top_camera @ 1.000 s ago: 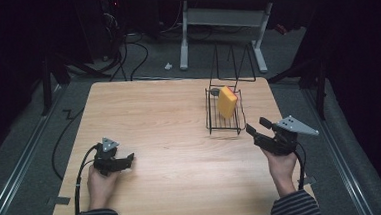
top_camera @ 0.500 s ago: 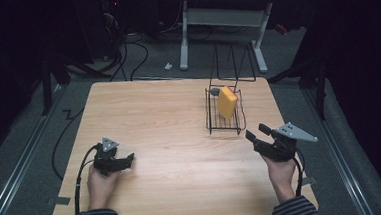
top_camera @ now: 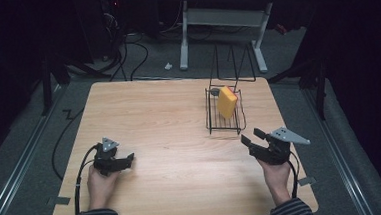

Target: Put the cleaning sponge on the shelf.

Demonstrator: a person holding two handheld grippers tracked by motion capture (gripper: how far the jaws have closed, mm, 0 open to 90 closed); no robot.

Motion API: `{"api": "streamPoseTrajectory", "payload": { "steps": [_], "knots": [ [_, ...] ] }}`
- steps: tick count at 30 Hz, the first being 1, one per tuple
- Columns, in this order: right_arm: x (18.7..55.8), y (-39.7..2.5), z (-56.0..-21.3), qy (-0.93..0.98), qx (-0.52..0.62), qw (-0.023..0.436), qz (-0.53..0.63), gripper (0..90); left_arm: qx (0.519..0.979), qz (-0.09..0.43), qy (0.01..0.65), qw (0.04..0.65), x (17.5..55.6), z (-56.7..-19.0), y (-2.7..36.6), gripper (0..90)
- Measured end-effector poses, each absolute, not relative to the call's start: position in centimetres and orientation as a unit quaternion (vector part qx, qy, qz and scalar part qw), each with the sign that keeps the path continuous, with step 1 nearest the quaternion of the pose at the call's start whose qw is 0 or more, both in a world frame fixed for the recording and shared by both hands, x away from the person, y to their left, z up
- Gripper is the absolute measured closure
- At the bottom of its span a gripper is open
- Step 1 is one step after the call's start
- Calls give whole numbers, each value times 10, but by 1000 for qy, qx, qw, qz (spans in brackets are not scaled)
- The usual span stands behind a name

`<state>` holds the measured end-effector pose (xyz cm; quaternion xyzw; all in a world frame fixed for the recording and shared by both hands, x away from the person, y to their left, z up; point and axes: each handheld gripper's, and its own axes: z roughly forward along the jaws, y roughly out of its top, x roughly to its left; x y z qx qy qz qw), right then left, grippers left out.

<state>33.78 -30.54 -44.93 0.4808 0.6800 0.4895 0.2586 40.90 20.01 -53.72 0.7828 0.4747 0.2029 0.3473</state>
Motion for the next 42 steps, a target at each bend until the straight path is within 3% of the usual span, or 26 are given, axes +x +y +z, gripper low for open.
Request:
{"api": "streamPoseTrajectory", "payload": {
  "steps": [42],
  "knots": [
    [359,-285,-485,710,490,222,455,392,783,203,475,347,409,-537,200,218]
  ]
}}
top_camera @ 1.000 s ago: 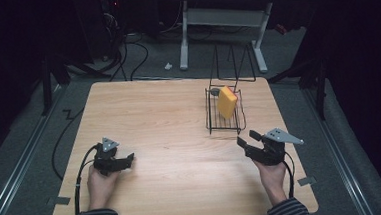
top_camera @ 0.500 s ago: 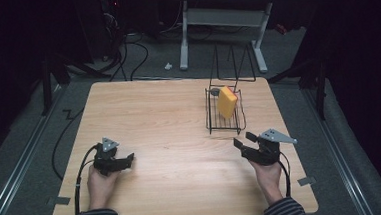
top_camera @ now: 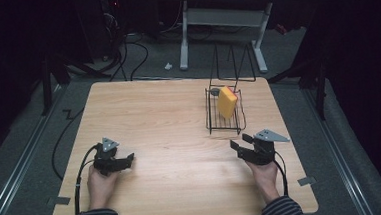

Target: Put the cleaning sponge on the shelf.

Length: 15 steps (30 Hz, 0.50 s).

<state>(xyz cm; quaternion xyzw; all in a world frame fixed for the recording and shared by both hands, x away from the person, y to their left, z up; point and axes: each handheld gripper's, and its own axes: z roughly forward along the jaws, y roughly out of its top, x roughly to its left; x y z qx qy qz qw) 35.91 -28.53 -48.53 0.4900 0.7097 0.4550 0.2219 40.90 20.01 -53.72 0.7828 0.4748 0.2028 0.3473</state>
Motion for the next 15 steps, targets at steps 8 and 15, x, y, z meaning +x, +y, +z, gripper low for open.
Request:
{"api": "streamPoseTrajectory", "payload": {
  "steps": [8,15],
  "knots": [
    [367,-285,-494,714,499,218,440,401,783,203,475,347,409,-537,200,218],
    [373,-284,-499,716,505,214,433,403,783,203,475,347,409,-537,200,218]
  ]
}}
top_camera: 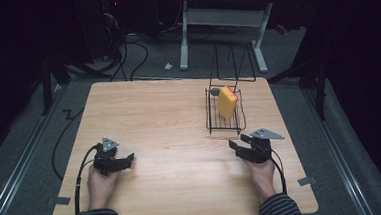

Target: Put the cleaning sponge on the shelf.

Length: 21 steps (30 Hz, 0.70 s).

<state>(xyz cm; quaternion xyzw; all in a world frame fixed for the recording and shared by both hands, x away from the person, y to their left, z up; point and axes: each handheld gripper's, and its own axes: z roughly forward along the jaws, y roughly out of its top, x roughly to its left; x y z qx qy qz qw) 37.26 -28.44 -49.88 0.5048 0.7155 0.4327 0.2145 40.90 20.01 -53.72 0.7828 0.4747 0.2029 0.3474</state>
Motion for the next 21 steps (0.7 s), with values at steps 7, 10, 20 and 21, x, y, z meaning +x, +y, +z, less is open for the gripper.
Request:
{"api": "streamPoseTrajectory", "payload": {
  "steps": [7,10,20,21],
  "knots": [
    [376,-285,-503,716,511,211,427,403,783,203,475,347,409,-537,200,218],
    [378,-286,-505,716,515,210,423,403,783,203,475,347,409,-537,200,218],
    [382,-285,-510,720,518,216,409,400,783,203,475,347,409,-537,200,218],
    [382,-285,-510,720,518,216,407,400,783,203,475,347,409,-537,200,218]
  ]
}}
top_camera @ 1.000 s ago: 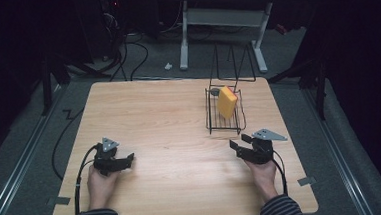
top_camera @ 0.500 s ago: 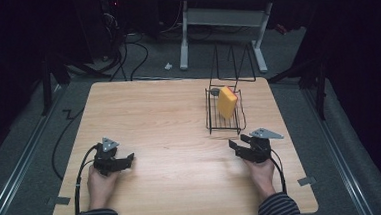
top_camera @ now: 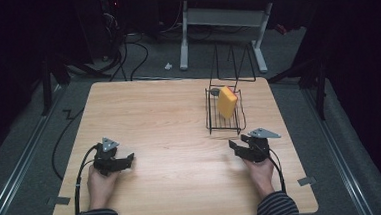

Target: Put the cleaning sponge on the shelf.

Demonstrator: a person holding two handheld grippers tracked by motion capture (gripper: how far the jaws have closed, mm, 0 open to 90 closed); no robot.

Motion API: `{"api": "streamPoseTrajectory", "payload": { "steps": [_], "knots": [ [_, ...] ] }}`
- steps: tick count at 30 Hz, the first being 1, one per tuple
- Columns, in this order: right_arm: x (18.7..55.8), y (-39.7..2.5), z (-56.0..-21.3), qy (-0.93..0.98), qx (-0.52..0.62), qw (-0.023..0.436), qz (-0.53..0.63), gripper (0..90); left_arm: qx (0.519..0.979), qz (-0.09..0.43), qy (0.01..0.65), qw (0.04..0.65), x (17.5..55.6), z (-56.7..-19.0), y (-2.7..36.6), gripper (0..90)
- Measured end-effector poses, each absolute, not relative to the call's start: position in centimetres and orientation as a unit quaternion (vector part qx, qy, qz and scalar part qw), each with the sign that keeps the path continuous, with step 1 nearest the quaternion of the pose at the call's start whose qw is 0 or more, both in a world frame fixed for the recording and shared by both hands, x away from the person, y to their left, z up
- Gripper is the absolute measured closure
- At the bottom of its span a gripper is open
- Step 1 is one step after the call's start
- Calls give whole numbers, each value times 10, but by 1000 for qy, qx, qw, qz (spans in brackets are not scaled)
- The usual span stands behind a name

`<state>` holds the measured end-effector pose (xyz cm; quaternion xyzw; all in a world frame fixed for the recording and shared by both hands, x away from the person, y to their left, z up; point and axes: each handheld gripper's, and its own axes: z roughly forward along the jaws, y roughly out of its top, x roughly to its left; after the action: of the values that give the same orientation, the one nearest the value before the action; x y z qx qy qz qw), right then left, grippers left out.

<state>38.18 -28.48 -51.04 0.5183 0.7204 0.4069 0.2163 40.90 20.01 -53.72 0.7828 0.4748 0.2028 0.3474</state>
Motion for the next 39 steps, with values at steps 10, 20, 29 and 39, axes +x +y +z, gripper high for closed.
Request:
{"api": "streamPoseTrajectory", "payload": {
  "steps": [10,20,29,39],
  "knots": [
    [386,-283,-517,730,518,223,386,399,783,203,475,347,409,-537,200,218],
    [390,-282,-522,735,522,223,372,398,783,203,475,347,409,-537,200,218],
    [393,-284,-524,734,528,228,362,393,783,203,475,347,409,-537,200,218],
    [397,-284,-530,737,536,226,343,382,783,203,475,347,409,-537,200,218]
  ]
}}
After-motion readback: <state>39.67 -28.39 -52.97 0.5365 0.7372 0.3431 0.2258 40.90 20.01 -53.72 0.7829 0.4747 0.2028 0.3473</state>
